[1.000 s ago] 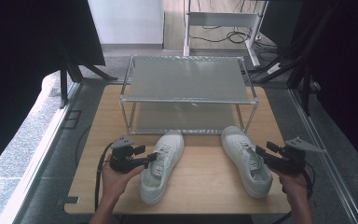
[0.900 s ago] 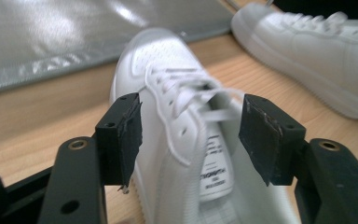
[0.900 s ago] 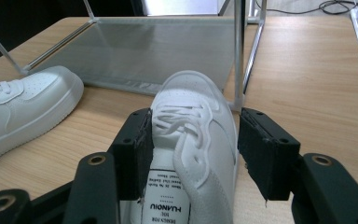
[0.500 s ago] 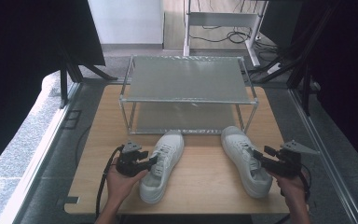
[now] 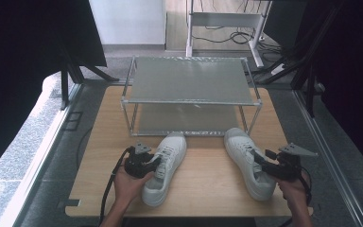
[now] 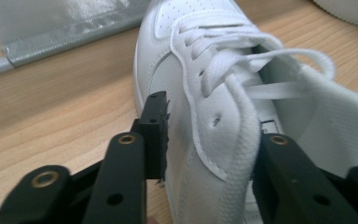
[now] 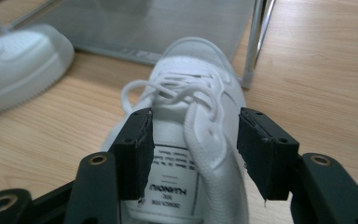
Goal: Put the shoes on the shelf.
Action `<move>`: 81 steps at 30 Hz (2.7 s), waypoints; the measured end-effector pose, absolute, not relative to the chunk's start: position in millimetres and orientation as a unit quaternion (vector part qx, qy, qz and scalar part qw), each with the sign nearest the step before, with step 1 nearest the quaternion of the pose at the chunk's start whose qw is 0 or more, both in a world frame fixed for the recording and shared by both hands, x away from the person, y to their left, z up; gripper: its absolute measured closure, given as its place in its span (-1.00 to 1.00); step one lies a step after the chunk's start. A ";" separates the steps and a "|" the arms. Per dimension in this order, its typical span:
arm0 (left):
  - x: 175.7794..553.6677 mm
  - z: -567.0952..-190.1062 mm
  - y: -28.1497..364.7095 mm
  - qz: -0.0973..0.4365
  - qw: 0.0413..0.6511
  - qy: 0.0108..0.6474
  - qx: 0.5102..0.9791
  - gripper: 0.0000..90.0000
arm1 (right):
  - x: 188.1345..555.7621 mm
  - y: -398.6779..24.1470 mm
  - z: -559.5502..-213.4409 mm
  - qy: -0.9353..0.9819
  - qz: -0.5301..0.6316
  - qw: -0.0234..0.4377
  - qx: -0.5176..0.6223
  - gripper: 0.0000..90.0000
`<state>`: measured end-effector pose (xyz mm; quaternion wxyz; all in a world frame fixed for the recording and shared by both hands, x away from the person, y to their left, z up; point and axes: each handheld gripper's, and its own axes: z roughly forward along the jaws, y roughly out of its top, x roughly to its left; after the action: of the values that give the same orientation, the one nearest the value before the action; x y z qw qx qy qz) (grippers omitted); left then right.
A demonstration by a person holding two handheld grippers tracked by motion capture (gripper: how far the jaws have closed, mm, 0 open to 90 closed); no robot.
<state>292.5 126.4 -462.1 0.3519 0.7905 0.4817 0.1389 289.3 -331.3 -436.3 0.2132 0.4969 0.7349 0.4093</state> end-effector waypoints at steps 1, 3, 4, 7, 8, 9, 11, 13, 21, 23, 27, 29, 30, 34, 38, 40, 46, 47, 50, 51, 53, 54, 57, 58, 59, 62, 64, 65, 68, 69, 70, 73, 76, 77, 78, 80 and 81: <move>292.8 -462.9 126.2 0.138 0.352 0.483 0.789 0.56 | 289.4 -330.9 -436.7 0.739 0.403 0.216 0.495 0.04; 293.0 -463.7 125.0 0.147 0.348 0.482 0.791 0.64 | 289.8 -329.1 -437.4 0.745 0.393 0.222 0.492 0.06; 293.0 -464.1 124.2 0.151 0.345 0.480 0.792 0.68 | 290.3 -327.5 -437.9 0.749 0.386 0.226 0.489 0.09; 292.9 -464.5 123.3 0.155 0.343 0.481 0.792 0.74 | 295.3 -322.2 -440.9 0.764 0.359 0.240 0.480 0.17; 293.2 -464.5 123.9 0.153 0.344 0.482 0.791 0.75 | 298.4 -321.7 -442.5 0.767 0.349 0.244 0.481 0.21; 293.6 -464.8 125.2 0.148 0.348 0.484 0.789 0.76 | 302.0 -321.8 -444.3 0.768 0.338 0.245 0.486 0.24; 294.6 -465.8 129.4 0.135 0.359 0.491 0.782 0.76 | 308.4 -323.0 -448.2 0.770 0.317 0.243 0.497 0.31; 295.6 -466.9 133.9 0.123 0.370 0.499 0.774 0.75 | 312.4 -324.1 -451.2 0.776 0.303 0.237 0.500 0.42; 295.8 -467.6 136.1 0.122 0.374 0.503 0.770 0.76 | 328.8 -326.9 -462.9 0.791 0.285 0.226 0.492 0.58; 295.8 -467.8 136.6 0.121 0.375 0.504 0.769 0.76 | 331.4 -324.3 -463.9 0.797 0.273 0.231 0.487 0.65; 295.5 -468.3 137.7 0.120 0.379 0.505 0.766 0.76 | 334.5 -326.7 -465.3 0.796 0.275 0.223 0.490 0.80; 295.0 -468.8 138.1 0.121 0.381 0.504 0.766 0.77 | 335.2 -331.0 -465.7 0.792 0.283 0.218 0.495 0.89; 294.9 -469.1 138.4 0.122 0.383 0.503 0.766 0.78 | 335.3 -333.3 -466.1 0.789 0.289 0.214 0.498 0.90; 294.8 -469.9 140.2 0.120 0.390 0.501 0.764 0.79 | 335.2 -342.1 -467.7 0.775 0.313 0.198 0.512 0.92; 294.4 -470.4 142.0 0.119 0.399 0.497 0.761 0.79 | 334.5 -343.9 -468.0 0.768 0.324 0.193 0.517 0.93; 293.9 -470.8 143.0 0.117 0.405 0.493 0.761 0.79 | 333.4 -343.9 -467.7 0.764 0.331 0.192 0.519 0.93; 294.1 -470.1 149.1 0.096 0.423 0.491 0.755 0.80 | 324.9 -348.4 -463.1 0.748 0.374 0.183 0.517 0.93; 293.8 -469.2 150.2 0.094 0.429 0.491 0.753 0.80 | 323.5 -348.9 -461.6 0.745 0.381 0.183 0.516 0.93; 291.4 -463.7 154.2 0.091 0.448 0.487 0.744 0.80 | 319.5 -349.3 -457.0 0.735 0.403 0.178 0.515 0.92; 290.2 -461.1 155.6 0.094 0.455 0.483 0.742 0.80 | 318.2 -349.3 -455.7 0.732 0.410 0.176 0.514 0.92; 287.3 -455.2 158.4 0.100 0.471 0.477 0.735 0.81 | 316.1 -348.5 -453.4 0.726 0.426 0.169 0.513 0.92; 286.0 -452.4 159.9 0.102 0.481 0.474 0.731 0.81 | 315.2 -348.1 -452.5 0.724 0.434 0.165 0.511 0.92; 282.7 -444.9 164.8 0.102 0.505 0.463 0.721 0.81 | 313.2 -346.4 -450.3 0.718 0.455 0.151 0.505 0.92; 281.8 -442.6 166.5 0.101 0.514 0.460 0.717 0.81 | 312.6 -345.8 -449.6 0.717 0.460 0.148 0.503 0.92; 281.3 -441.5 167.6 0.099 0.518 0.458 0.716 0.81 | 312.0 -344.6 -448.9 0.714 0.466 0.147 0.501 0.92; 280.0 -438.2 170.8 0.091 0.531 0.455 0.709 0.81 | 309.8 -342.1 -446.8 0.712 0.470 0.146 0.500 0.92; 279.3 -436.8 171.7 0.091 0.535 0.453 0.707 0.82 | 307.8 -340.2 -445.0 0.709 0.475 0.146 0.500 0.92; 279.0 -436.1 172.1 0.090 0.538 0.452 0.706 0.82 | 306.8 -339.1 -444.3 0.707 0.480 0.144 0.499 0.92; 277.7 -433.4 173.0 0.088 0.547 0.447 0.702 0.82 | 304.1 -336.9 -441.4 0.702 0.493 0.138 0.495 0.92; 277.3 -432.7 173.3 0.087 0.551 0.447 0.700 0.82 | 303.1 -335.8 -440.1 0.699 0.500 0.135 0.493 0.92; 276.7 -431.9 173.8 0.086 0.555 0.446 0.697 0.82 | 302.5 -335.0 -439.2 0.697 0.505 0.134 0.492 0.92; 275.0 -429.3 176.3 0.087 0.568 0.449 0.684 0.82 | 300.1 -332.6 -435.1 0.690 0.518 0.130 0.488 0.92; 273.0 -425.9 179.1 0.095 0.574 0.450 0.677 0.82 | 298.1 -331.2 -431.5 0.682 0.534 0.126 0.484 0.92; 272.6 -424.9 179.9 0.096 0.575 0.450 0.676 0.82 | 297.4 -330.9 -430.4 0.679 0.539 0.124 0.483 0.92; 272.0 -423.7 180.9 0.097 0.577 0.449 0.675 0.82 | 297.0 -330.8 -429.6 0.677 0.542 0.123 0.482 0.92; 271.0 -421.5 182.5 0.098 0.581 0.449 0.671 0.82 | 295.8 -330.3 -427.3 0.672 0.550 0.122 0.481 0.92; 270.7 -420.6 183.1 0.096 0.585 0.448 0.669 0.82 | 295.4 -329.9 -426.3 0.670 0.553 0.123 0.481 0.92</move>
<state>270.7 183.1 -420.6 0.5853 0.6689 0.4481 0.0965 295.4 -329.9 -426.3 0.1231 0.4807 0.6697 0.5526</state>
